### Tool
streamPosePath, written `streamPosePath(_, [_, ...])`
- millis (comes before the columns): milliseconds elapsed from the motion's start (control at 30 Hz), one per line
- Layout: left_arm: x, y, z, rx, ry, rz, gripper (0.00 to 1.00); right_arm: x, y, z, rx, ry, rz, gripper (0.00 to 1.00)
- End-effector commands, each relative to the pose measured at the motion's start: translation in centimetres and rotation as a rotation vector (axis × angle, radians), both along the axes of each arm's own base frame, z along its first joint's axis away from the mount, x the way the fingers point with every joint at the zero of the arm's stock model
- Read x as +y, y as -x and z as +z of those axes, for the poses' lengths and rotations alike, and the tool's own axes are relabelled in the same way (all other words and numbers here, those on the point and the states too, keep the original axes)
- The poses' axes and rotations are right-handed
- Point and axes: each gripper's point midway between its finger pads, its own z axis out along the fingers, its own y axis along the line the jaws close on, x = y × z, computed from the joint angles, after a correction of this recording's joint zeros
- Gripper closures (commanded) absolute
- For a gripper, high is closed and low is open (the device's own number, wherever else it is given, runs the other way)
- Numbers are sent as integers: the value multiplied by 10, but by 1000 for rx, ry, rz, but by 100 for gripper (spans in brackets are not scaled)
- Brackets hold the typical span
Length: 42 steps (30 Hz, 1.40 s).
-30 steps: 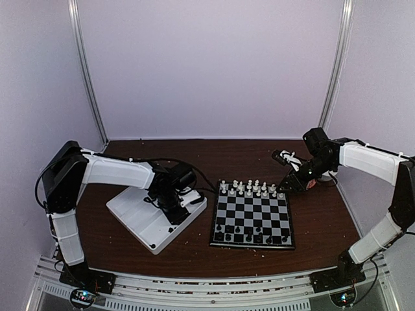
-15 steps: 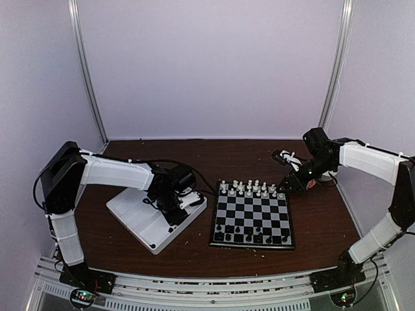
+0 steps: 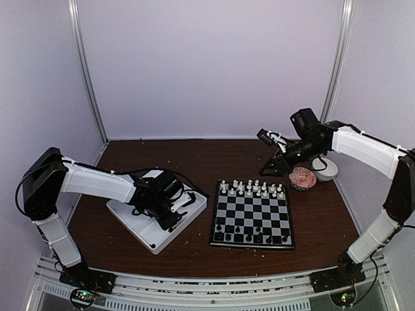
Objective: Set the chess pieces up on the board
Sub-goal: Pick up the chess pile from the storage box, then pick up the bishop from the chess pile.
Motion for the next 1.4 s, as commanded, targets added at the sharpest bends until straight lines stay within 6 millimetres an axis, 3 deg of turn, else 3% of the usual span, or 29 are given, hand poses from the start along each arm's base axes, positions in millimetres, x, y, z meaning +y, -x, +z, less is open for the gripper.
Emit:
streamPosePath(0, [-19,-16,22,-111,136,16,100,47,7,3,144,-84,80,46])
streamPosePath(33, [-20,-17,25,-118,152,19,100,59,10,1,177,-94,103,41])
streamPosePath(67, [-21,-17,29,-126,167,23,100,71,12,1,210,-113,118,8])
streamPosePath(100, [-21,-18,32,-132,177,31,100,81,12,-2,242,-130,122,1])
streamPosePath(233, [-22,-17,41,-143,217,45,100,114,13,-9,350,-181,140,0])
streamPosePath(433, [-26,-12,52,-171,264,37,100,158,30,-35,525,-164,200,1])
streamPosePath(533, [-30,-7,60,-190,301,16,100,174,33,-43,582,-173,199,10])
streamPosePath(633, [-38,-1,72,-228,348,-21,100,188,30,-43,646,-232,187,29])
streamPosePath(1000, [-60,12,90,-246,424,-90,100,204,37,-53,705,-245,206,42])
streamPosePath(1367, [-64,12,95,-255,436,-98,100,213,45,-61,756,-249,219,57])
